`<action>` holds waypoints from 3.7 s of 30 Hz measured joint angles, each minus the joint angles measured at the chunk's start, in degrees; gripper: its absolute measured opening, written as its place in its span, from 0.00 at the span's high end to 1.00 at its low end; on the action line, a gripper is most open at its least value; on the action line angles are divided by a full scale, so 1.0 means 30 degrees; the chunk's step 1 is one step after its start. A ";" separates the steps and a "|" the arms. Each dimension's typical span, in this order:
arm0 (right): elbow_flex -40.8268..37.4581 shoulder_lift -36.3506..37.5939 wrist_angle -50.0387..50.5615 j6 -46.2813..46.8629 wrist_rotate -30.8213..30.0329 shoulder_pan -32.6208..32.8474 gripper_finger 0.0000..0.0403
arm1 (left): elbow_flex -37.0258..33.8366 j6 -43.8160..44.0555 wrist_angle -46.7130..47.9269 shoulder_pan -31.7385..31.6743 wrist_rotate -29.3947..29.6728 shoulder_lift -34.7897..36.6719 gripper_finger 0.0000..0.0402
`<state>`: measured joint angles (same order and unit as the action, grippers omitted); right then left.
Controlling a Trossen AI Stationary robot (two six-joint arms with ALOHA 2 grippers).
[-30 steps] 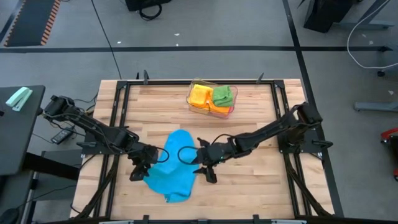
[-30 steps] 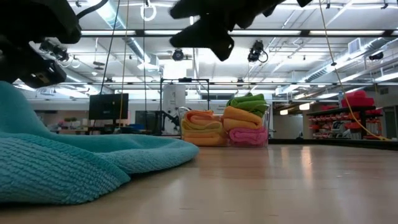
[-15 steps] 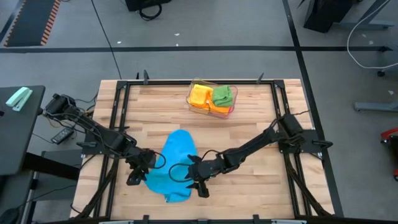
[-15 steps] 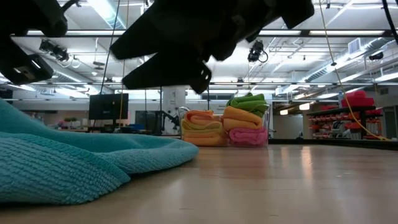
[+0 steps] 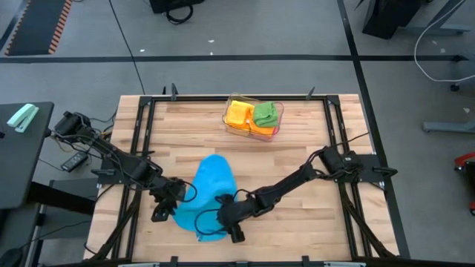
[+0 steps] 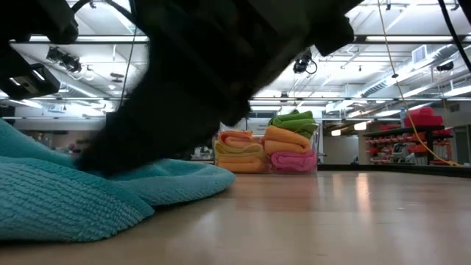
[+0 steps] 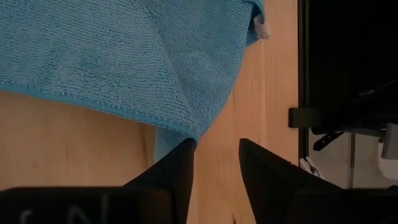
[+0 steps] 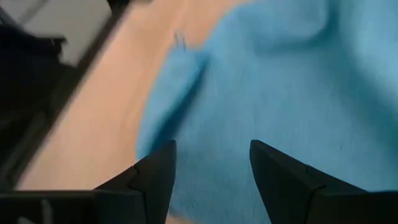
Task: Fold microfiber towels
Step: Fold the blue microfiber cloth
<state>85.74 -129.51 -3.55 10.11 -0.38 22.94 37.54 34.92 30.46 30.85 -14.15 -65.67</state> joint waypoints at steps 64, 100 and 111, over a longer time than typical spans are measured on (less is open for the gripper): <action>-0.0512 0.5093 0.9982 0.1872 -0.2798 0.1397 0.47 | 0.0007 -0.9449 -1.1947 0.4495 0.7854 -0.9508 0.62; -0.0512 0.2412 0.6129 0.3872 0.2353 0.1225 0.54 | 0.0007 -0.7847 -1.3493 0.4258 0.2040 -0.9471 0.95; -0.1095 0.2382 0.7372 0.6458 0.4199 0.0936 0.54 | 0.0007 -0.7337 -1.2916 0.4123 0.2034 -0.9471 0.97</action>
<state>82.46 -122.37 18.56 29.48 12.21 25.75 37.56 12.91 -8.29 43.22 -8.05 -94.08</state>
